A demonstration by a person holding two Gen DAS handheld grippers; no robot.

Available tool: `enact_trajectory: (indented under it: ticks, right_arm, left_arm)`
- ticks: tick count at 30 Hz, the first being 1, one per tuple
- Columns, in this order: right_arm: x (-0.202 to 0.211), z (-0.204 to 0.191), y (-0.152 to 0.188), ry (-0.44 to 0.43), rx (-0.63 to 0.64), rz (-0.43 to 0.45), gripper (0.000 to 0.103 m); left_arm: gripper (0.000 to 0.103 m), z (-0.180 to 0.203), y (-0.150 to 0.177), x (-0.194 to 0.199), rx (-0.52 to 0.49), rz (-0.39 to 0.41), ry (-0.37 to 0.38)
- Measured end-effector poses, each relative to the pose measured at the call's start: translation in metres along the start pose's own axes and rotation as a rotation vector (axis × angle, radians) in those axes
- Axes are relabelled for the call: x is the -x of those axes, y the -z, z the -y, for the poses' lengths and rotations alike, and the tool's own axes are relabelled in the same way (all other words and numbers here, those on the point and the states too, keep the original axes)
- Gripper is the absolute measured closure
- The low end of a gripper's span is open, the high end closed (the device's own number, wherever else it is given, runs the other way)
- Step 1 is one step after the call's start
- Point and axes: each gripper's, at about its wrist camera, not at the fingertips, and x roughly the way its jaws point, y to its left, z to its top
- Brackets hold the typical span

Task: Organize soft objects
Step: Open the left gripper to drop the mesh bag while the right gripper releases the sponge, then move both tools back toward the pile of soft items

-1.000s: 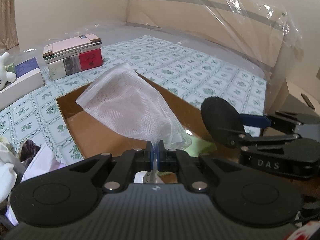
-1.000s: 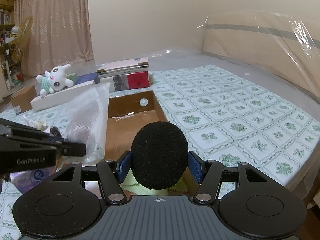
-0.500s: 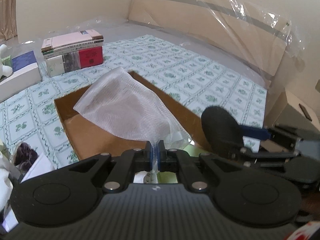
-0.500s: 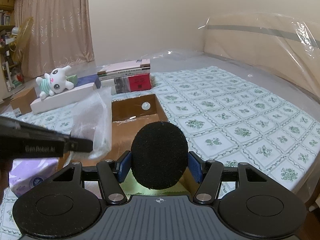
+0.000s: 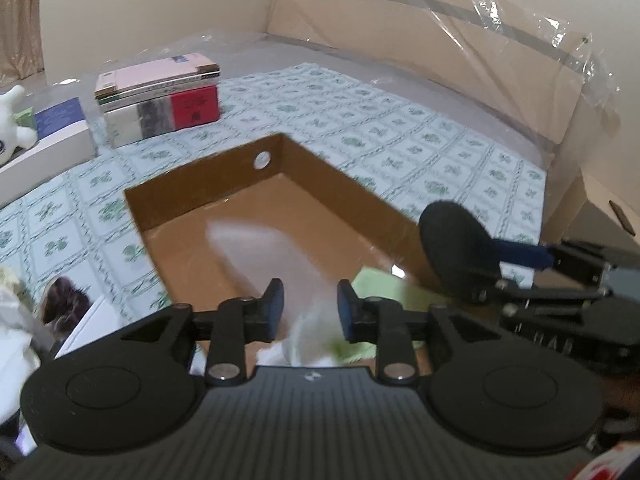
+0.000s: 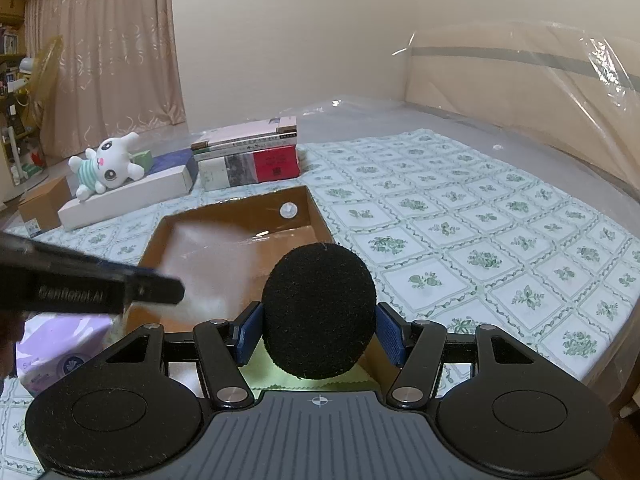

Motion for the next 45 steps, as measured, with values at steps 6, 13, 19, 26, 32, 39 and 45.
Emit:
enact_trajectory:
  ticks: [6,13,19,26,32,39,45]
  right_arm:
    - [-0.004,-0.004,0.000,-0.022,-0.007,-0.001,0.043]
    - [-0.011,-0.010,-0.003,-0.076,-0.031,0.004,0.042]
    - [-0.008,-0.016,-0.002,-0.117,-0.040,0.030,0.024]
    - [0.008,-0.021,0.008,-0.114,-0.057,0.010,0.023]
    - [0.029,-0.040,0.020,-0.153,-0.068,0.006,0.023]
    - [0.047,-0.080,0.034,-0.223,-0.055,-0.013,0.023]
    - [0.057,-0.113,0.041,-0.273,-0.022,-0.023,0.023]
  left_arm:
    - [0.068,-0.013,0.025,0.020,0.037,0.007,-0.044]
    - [0.044,-0.020,0.049,0.052,0.066,0.046,-0.112]
    - [0.030,-0.021,0.062,0.075,0.083,0.085,-0.159]
    - [0.023,-0.026,0.085,0.109,0.129,0.149,-0.219]
    - [0.023,-0.034,0.110,0.141,0.144,0.175,-0.297]
    - [0.023,-0.052,0.138,0.180,0.161,0.177,-0.390]
    - [0.023,-0.066,0.159,0.213,0.170,0.177,-0.422]
